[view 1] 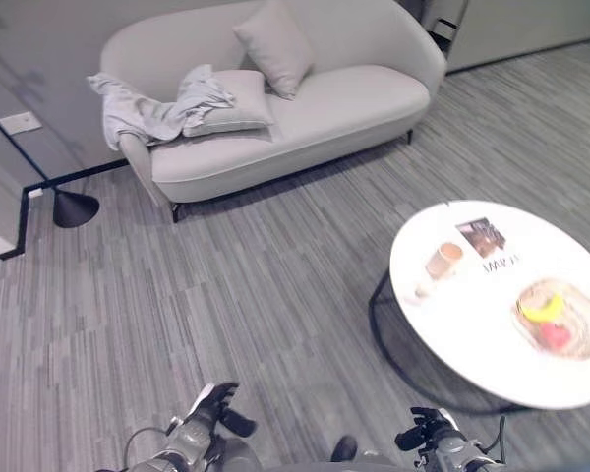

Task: Hang the clothes on the sofa on the clothes rack.

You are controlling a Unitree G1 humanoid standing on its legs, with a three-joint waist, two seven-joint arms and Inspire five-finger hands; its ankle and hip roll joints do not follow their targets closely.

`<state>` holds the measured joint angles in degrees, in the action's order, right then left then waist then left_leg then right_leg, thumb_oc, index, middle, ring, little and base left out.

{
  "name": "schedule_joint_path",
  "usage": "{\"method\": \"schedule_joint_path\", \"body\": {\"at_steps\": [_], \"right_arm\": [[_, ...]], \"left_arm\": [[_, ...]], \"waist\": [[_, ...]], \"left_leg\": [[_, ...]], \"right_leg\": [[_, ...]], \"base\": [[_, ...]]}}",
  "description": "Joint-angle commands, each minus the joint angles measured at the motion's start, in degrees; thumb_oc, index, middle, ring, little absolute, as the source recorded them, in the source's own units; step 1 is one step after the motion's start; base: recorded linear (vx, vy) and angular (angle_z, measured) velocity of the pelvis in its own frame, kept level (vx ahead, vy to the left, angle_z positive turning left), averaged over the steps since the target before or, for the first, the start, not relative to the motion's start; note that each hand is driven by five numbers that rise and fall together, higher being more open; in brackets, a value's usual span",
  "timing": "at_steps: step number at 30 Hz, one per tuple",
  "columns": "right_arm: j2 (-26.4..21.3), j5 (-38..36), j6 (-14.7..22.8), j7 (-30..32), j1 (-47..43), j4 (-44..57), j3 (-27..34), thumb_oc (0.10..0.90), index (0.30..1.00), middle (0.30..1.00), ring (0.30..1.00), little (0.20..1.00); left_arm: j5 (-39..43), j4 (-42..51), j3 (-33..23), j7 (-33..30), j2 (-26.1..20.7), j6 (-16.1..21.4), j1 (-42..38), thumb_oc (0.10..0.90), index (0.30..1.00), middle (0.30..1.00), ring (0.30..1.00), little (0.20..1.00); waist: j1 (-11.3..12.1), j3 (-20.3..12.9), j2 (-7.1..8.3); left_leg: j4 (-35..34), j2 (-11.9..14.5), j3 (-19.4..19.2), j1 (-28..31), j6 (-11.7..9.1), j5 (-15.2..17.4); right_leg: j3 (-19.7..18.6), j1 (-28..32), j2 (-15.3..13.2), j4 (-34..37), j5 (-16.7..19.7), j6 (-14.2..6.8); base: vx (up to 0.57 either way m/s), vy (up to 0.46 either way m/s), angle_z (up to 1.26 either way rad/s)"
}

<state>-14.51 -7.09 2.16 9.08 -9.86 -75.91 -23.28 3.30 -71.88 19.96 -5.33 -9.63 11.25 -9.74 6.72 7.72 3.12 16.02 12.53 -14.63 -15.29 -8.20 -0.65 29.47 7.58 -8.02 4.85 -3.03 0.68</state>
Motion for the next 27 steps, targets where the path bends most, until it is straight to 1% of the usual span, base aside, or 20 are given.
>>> {"method": "schedule_joint_path", "body": {"at_steps": [1, 3, 6, 9, 11, 12, 13, 14, 15, 16, 17, 18, 19, 20, 21, 22, 23, 24, 25, 27], "right_arm": [[1.3, 2.3, 3.4, -0.7, -1.4, -0.6, 0.8, 0.8, 0.9, 0.9, 0.9, 0.9], [3.7, 2.1, 3.5, -0.8, -0.4, -1.9, 0.6, 0.8, 0.9, 0.9, 0.9, 0.9], [5.3, 2.0, 3.3, -1.2, 1.1, -2.1, -0.1, 0.8, 0.9, 0.9, 0.9, 0.9], [6.8, 3.0, 2.9, -3.1, 2.9, -3.2, -0.5, 0.8, 0.9, 0.9, 0.9, 0.9], [7.2, 3.5, 2.4, -3.6, 4.2, -4.6, 0.6, 0.8, 0.9, 0.9, 0.9, 0.9], [7.1, 3.3, 2.1, -4.1, 4.5, -5.1, 1.1, 0.8, 0.9, 0.9, 0.9, 0.9], [7.1, 3.3, 2.1, -4.1, 4.5, -5.1, 1.1, 0.8, 0.9, 0.9, 0.9, 0.9], [6.8, 2.1, 1.6, -5.5, 4.8, -6.6, 2.7, 0.8, 0.9, 0.9, 0.9, 0.9], [5.8, 2.2, 1.3, -5.7, 4.2, -6.8, 3.5, 0.8, 0.9, 0.9, 0.9, 0.9], [5.8, 2.2, 1.3, -5.7, 4.2, -6.8, 3.6, 0.8, 0.9, 0.9, 0.9, 0.9], [5.5, 2.9, 1.2, -5.4, 3.7, -6.1, 3.5, 0.8, 0.9, 0.9, 0.9, 0.9], [5.2, 3.1, 1.1, -5.2, 3.1, -5.2, 3.4, 0.8, 0.9, 0.9, 0.9, 0.9], [5.2, 3.0, 1.3, -5.3, 2.7, -4.3, 3.0, 0.8, 0.9, 0.9, 0.9, 0.9], [5.4, 2.0, 2.0, -5.1, 2.0, -2.0, 2.4, 0.8, 0.9, 0.9, 0.9, 0.9], [5.3, 2.0, 2.0, -5.1, 2.0, -2.0, 2.4, 0.8, 0.9, 0.9, 0.9, 0.9], [5.1, 0.9, 2.5, -4.6, 1.7, 0.6, 2.1, 0.8, 0.9, 0.9, 0.9, 0.9], [4.9, 0.6, 2.5, -4.3, 1.3, 1.2, 2.1, 0.8, 0.9, 0.9, 0.9, 0.9], [4.9, 0.6, 2.5, -4.3, 1.3, 1.2, 2.1, 0.8, 0.9, 0.9, 0.9, 0.9], [4.7, 0.2, 2.3, -4.1, 0.8, 1.5, 2.2, 0.8, 0.9, 0.9, 0.9, 0.9], [3.9, -1.1, 2.0, -4.7, 1.0, 2.8, 3.3, 0.8, 0.9, 0.9, 0.9, 0.9]], "left_arm": [[4.4, -3.5, -2.4, -3.1, 0.1, -1.1, 3.5, 0.8, 0.9, 0.9, 0.9, 0.9], [6.3, -7.1, -4.8, -2.5, 0.6, -2.1, 5.1, 0.8, 0.9, 0.9, 0.9, 0.9], [7.1, -9.0, -7.3, -2.2, 0.5, -2.7, 7.2, 0.8, 0.9, 0.9, 0.9, 0.9], [9.0, -11.2, -11.4, -1.1, 0.0, -3.8, 9.5, 0.8, 0.9, 0.9, 0.9, 0.9], [10.9, -12.7, -13.3, -0.8, -0.4, -4.3, 9.9, 0.8, 0.9, 0.9, 0.9, 0.9], [10.9, -12.7, -13.4, -0.3, -0.6, -4.5, 10.1, 0.8, 0.9, 0.9, 0.9, 0.9], [10.9, -12.7, -13.4, -0.3, -0.6, -4.5, 10.1, 0.8, 0.9, 0.9, 0.9, 0.9], [9.4, -11.7, -12.0, 0.1, -1.3, -4.3, 9.8, 0.8, 0.9, 0.9, 0.9, 0.9], [8.6, -10.8, -10.2, -0.3, -2.0, -3.8, 8.6, 0.8, 0.9, 0.9, 0.9, 0.9], [8.6, -10.8, -10.2, -0.3, -2.0, -3.8, 8.6, 0.8, 0.9, 0.9, 0.9, 0.9], [8.3, -10.1, -9.1, -0.4, -2.7, -3.9, 7.3, 0.8, 0.9, 0.9, 0.9, 0.9], [8.2, -9.3, -8.6, -0.6, -3.4, -3.9, 5.9, 0.8, 0.9, 0.9, 0.9, 0.9], [8.5, -8.6, -8.3, -0.8, -3.7, -3.8, 5.0, 0.8, 0.9, 0.9, 0.9, 0.9], [9.2, -7.2, -7.2, -1.3, -3.6, -3.3, 3.1, 0.8, 0.9, 0.9, 0.9, 0.9], [9.2, -7.2, -7.3, -1.3, -3.6, -3.3, 3.1, 0.8, 0.9, 0.9, 0.9, 0.9], [8.7, -5.6, -5.5, -1.8, -3.3, -2.6, 1.6, 0.8, 0.9, 0.9, 0.9, 0.9], [8.2, -5.1, -4.5, -2.2, -3.1, -2.4, 0.7, 0.8, 0.9, 0.9, 0.9, 0.9], [8.2, -5.1, -4.5, -2.2, -3.1, -2.4, 0.7, 0.8, 0.9, 0.9, 0.9, 0.9], [7.5, -5.1, -3.1, -2.4, -2.5, -2.1, -0.5, 0.8, 0.9, 0.9, 0.9, 0.9], [6.8, -5.1, -1.8, -1.9, -1.9, -1.9, -1.2, 0.8, 0.9, 0.9, 0.9, 0.9]], "waist": [[5.1, 0.8, -4.65], [7.1, 1.5, -4.07], [8.3, 1.0, -3.42], [10.0, -0.5, -1.07], [10.6, -1.4, 1.34], [10.5, -2.0, 1.98], [10.5, -2.0, 1.99], [10.1, -2.7, 2.82], [8.9, -2.5, 2.07], [9.0, -2.5, 2.13], [8.1, -2.3, 1.2], [6.9, -1.8, 0.12], [5.9, -1.7, -1.5], [3.6, -0.9, -2.69], [3.5, -0.7, -2.69], [1.4, -0.7, -3.33], [0.6, -0.6, -3.16], [0.6, -0.5, -3.27], [-0.6, -0.8, -3.18], [-2.8, -1.0, -3.48]], "left_leg": [[-16.0, -4.5, 0.1, -0.3, 1.8, -9.2], [-21.0, -5.2, -0.4, -7.2, 0.9, -11.5], [-21.0, -5.6, -1.8, -6.0, 1.5, -13.0], [-19.3, -6.7, -2.7, -3.0, 4.5, -14.1], [-15.6, -8.2, -3.2, -2.2, 6.3, -11.4], [-14.8, -8.9, -3.5, -1.4, 7.1, -9.9], [-14.8, -8.9, -3.5, -1.4, 7.1, -9.9], [-13.0, -11.0, -4.4, 0.8, 9.6, -5.8], [-12.0, -12.8, -4.1, 3.4, 11.5, -2.5], [-11.9, -12.9, -4.2, 3.4, 11.6, -2.4], [-11.7, -13.0, -3.8, 5.4, 12.5, -1.0], [-12.5, -13.3, -2.7, 8.5, 13.2, 0.3], [-13.5, -12.4, -2.1, 10.7, 13.3, 0.1], [-15.6, -13.2, 0.3, 15.0, 12.8, 1.0], [-15.7, -13.3, 0.4, 15.2, 12.8, 1.0], [-17.2, -14.0, 3.0, 17.7, 11.6, 2.0], [-17.9, -14.2, 4.2, 18.7, 10.7, 2.4], [-17.9, -14.0, 4.3, 18.9, 10.6, 2.4], [-19.4, -14.1, 6.0, 20.3, 9.6, 2.8], [-21.0, -13.5, 8.8, 24.4, 8.0, 5.1]], "right_leg": [[-4.8, 0.6, 4.1, 0.2, -3.0, -5.7], [-6.4, 5.3, 7.4, 0.2, -6.3, -4.0], [-7.5, 7.6, 9.0, 0.2, -7.4, -3.4], [-9.5, 11.3, 9.7, -3.6, -10.5, -3.8], [-8.8, 11.4, 7.4, -8.6, -8.5, -6.1], [-8.4, 10.5, 6.1, -11.8, -7.0, -7.5], [-8.4, 10.5, 6.1, -11.8, -7.0, -7.5], [-8.3, 6.8, 2.7, -23.8, -1.1, -11.3], [-7.6, 2.1, -2.2, -36.4, 7.9, -14.5], [-7.6, 1.9, -2.3, -36.6, 7.8, -14.6], [-6.7, -0.6, -4.4, -42.8, 9.6, -14.8], [-6.0, -3.4, -6.3, -47.3, 8.5, -14.3], [-4.8, -6.2, -6.2, -47.6, 6.9, -12.4], [-5.2, -10.1, -5.5, -42.8, 3.7, -10.8], [-5.1, -9.9, -5.5, -42.7, 3.6, -10.8], [-6.4, -12.1, -4.8, -29.1, 1.3, -9.1], [-7.4, -12.6, -5.5, -19.8, 2.4, -8.9], [-7.3, -12.3, -5.4, -19.4, 2.6, -8.9], [-10.0, -13.6, -6.6, -9.8, 6.0, -9.7], [-16.6, -16.2, -9.4, -1.7, 11.5, -11.7]], "base": [[0.47, 0.083, -0.24], [0.63, 0.075, -0.12], [0.41, 0.06, -0.54], [0.6, 0.139, -0.38], [0.51, 0.236, -0.65], [0.3, 0.18, -0.36], [0.46, 0.34, -0.12], [0.6, 0.503, 0.24], [0.6, 0.506, 0.26], [0.42, 0.365, 0.51], [0.33, 0.213, 0.46], [0.45, 0.262, 0.53], [0.55, 0.201, 0.23], [0.38, 0.103, 0.24], [0.54, 0.024, 0.42], [0.42, -0.081, 0.6], [0.42, -0.082, 0.56], [0.36, -0.103, 0.72], [0.45, -0.069, 0.76], [0.61, -0.073, 0.9]]}}
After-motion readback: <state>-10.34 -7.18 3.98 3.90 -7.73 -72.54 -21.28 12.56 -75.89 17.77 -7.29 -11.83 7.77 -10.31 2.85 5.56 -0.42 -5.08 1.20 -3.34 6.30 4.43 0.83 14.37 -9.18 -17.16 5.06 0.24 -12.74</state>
